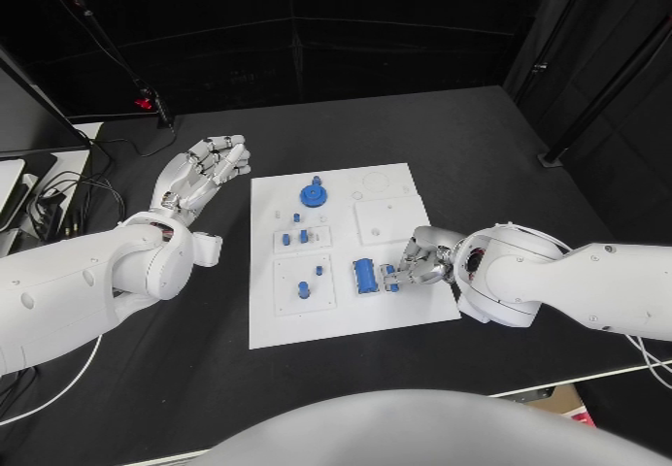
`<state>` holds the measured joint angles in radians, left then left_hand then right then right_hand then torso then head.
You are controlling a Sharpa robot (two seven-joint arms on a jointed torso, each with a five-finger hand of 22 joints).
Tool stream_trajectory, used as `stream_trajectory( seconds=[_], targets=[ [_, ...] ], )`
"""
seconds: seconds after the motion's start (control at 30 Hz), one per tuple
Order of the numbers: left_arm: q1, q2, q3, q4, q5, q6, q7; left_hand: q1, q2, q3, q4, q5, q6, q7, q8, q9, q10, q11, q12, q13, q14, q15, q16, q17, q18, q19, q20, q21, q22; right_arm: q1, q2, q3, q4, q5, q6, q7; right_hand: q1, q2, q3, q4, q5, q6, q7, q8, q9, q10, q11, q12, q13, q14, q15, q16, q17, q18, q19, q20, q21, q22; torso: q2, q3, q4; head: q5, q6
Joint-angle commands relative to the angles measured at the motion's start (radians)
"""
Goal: Assemble the parts on the task board
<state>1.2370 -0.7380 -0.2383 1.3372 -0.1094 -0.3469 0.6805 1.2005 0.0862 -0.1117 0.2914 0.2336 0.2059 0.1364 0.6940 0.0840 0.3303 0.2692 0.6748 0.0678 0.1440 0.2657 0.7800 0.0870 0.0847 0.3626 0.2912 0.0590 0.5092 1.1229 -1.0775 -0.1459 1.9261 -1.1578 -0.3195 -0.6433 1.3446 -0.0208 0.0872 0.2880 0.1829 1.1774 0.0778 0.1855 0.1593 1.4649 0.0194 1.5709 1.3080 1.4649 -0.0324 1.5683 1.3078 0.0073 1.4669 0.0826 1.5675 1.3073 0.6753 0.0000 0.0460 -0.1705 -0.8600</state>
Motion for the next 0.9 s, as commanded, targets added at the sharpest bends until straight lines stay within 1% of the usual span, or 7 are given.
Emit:
stream_trajectory(
  seconds=[0.03,0.17,0.27,0.47,0.73,0.8,0.9],
  targets=[
    [0.002,0.000,0.001,0.002,0.000,0.006,0.015,-0.001,0.008,-0.004,0.000,0.006,-0.005,0.162,0.005,-0.001,-0.007,-0.003,0.006,-0.002,-0.007,0.003,0.006,-0.002,-0.007,-0.005,0.000,0.002,-0.001,0.001,0.002,0.000,0.000,-0.014,-0.002,-0.001,-0.015,-0.002,-0.014,0.001,-0.007,0.005,0.002,-0.008,-0.001,0.106,-0.002,0.000,0.263,0.106,-0.003,0.002,0.263,-0.007,0.104,-0.007,0.003,0.263,0.000,0.0000,0.0007,0.000,-0.002],
    [0.002,0.000,0.001,0.002,0.000,0.006,0.015,-0.001,0.008,-0.004,0.000,0.006,-0.005,0.162,0.005,-0.001,-0.007,-0.003,0.006,-0.002,-0.007,0.003,0.006,-0.002,-0.007,-0.005,0.000,0.002,-0.001,0.001,0.005,0.000,-0.003,-0.016,-0.005,0.000,-0.016,-0.002,-0.016,0.001,-0.008,0.005,0.002,-0.009,-0.001,0.106,-0.002,0.000,0.263,0.106,-0.003,0.002,0.263,-0.007,0.104,-0.007,0.003,0.263,0.000,-0.0003,-0.0006,0.002,-0.003],
    [0.002,0.001,0.001,0.002,0.000,0.006,0.015,0.001,0.010,-0.007,0.000,0.007,-0.006,0.162,0.007,-0.003,-0.007,-0.003,0.007,-0.002,-0.007,0.003,0.008,-0.003,-0.007,-0.005,0.000,0.002,-0.001,0.001,0.007,0.000,-0.005,-0.016,-0.006,0.001,-0.016,-0.002,-0.017,0.001,-0.008,0.005,0.002,-0.009,-0.001,0.106,-0.002,0.000,0.263,0.106,-0.003,0.002,0.263,-0.007,0.104,-0.007,0.003,0.263,0.000,-0.0006,-0.0003,0.001,-0.002],
    [0.002,0.001,0.001,0.001,0.000,0.006,0.014,0.001,0.010,-0.007,0.000,0.007,-0.006,0.162,0.007,-0.003,-0.007,-0.003,0.007,-0.002,-0.007,0.003,0.008,-0.003,-0.007,-0.005,0.000,0.002,-0.001,0.001,0.011,0.000,-0.008,-0.017,-0.002,0.001,0.000,-0.001,-0.023,-0.006,-0.010,0.009,-0.001,-0.011,0.000,0.106,-0.004,0.000,0.263,0.106,-0.004,0.002,0.263,-0.007,0.104,-0.007,0.003,0.263,0.000,0.0002,0.0006,0.002,-0.003],
    [0.002,0.001,0.001,0.001,0.000,0.006,0.013,0.001,0.010,-0.007,0.000,0.007,-0.006,0.162,0.007,-0.003,-0.007,-0.003,0.007,-0.002,-0.007,0.003,0.008,-0.003,-0.007,-0.005,0.000,0.002,-0.001,0.001,0.015,0.000,-0.010,-0.019,0.004,0.002,-0.006,-0.002,-0.037,0.000,-0.018,0.014,0.000,-0.014,0.001,0.106,-0.003,0.000,0.263,0.106,-0.004,0.002,0.263,-0.007,0.104,-0.007,0.003,0.263,0.000,-0.0002,0.0000,0.004,-0.004],
    [0.002,0.001,0.001,0.001,0.000,0.006,0.012,0.001,0.010,-0.007,0.000,0.007,-0.006,0.162,0.007,-0.003,-0.007,-0.003,0.007,-0.002,-0.007,0.003,0.008,-0.003,-0.007,-0.005,0.000,0.002,-0.001,0.001,0.016,0.000,-0.010,-0.021,0.009,0.002,-0.011,-0.005,-0.049,0.000,-0.028,0.016,0.000,-0.016,0.001,0.106,-0.003,0.000,0.263,0.106,-0.003,0.002,0.263,-0.007,0.104,-0.007,0.003,0.263,0.000,-0.0003,0.0000,0.004,-0.004],
    [0.002,0.002,0.001,0.001,0.000,0.006,0.012,0.001,0.010,-0.007,0.000,0.007,-0.006,0.162,0.007,-0.003,-0.007,-0.003,0.007,-0.002,-0.007,0.003,0.008,-0.003,-0.007,-0.005,0.000,0.002,-0.001,0.001,0.016,0.000,-0.010,-0.024,0.017,0.001,-0.047,-0.021,-0.086,0.004,-0.077,0.018,0.005,-0.020,0.003,0.106,0.000,0.000,0.263,0.106,-0.001,0.002,0.263,-0.007,0.104,-0.006,0.003,0.263,0.000,-0.0003,0.0002,0.005,-0.006]
  ],
)
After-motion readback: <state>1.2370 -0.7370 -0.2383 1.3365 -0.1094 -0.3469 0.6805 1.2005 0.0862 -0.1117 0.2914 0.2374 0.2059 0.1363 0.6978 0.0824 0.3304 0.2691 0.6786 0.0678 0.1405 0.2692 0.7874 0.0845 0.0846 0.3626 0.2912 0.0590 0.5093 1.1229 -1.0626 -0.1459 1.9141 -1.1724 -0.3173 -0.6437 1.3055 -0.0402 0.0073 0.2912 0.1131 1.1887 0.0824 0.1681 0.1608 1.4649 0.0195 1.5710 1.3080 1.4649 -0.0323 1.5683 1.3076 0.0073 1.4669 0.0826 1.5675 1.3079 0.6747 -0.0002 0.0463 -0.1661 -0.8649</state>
